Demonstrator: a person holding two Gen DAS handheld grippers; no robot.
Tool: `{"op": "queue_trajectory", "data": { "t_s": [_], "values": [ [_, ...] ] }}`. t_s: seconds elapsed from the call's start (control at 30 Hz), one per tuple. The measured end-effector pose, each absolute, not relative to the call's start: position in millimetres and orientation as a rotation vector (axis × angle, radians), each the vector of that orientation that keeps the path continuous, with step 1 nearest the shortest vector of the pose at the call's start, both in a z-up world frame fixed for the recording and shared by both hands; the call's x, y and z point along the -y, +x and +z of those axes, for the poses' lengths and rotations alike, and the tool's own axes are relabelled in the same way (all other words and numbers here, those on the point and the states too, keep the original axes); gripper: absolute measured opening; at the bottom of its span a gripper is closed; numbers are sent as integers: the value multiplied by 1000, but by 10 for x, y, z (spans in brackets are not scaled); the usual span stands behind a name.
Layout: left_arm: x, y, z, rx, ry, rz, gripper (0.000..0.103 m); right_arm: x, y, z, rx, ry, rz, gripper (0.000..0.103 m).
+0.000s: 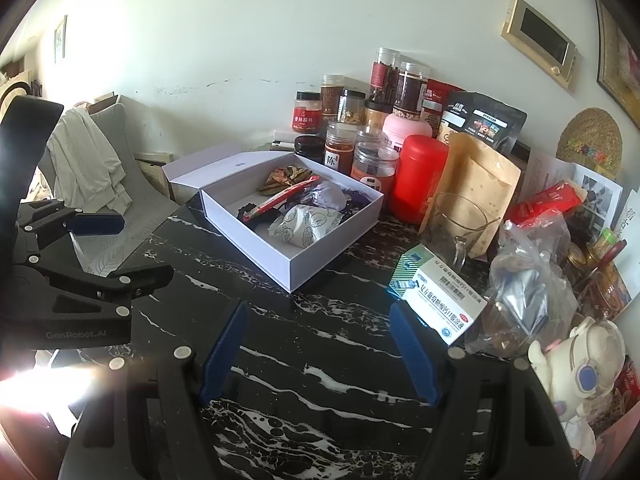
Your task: Organize objects
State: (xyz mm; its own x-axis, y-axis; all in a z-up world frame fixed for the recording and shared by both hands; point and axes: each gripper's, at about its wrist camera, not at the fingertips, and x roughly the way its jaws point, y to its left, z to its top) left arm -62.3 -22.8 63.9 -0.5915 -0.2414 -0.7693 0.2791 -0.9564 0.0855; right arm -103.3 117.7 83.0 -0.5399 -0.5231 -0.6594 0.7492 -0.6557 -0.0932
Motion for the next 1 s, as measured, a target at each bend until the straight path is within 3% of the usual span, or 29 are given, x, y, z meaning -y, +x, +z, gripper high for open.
{"op": "queue_trajectory", "data": {
  "t_s": [1.0],
  "values": [
    [184,-577,580,-53,1252,-2567,76,-1153,-1060,747,-493,807,-2195,74]
  ]
}}
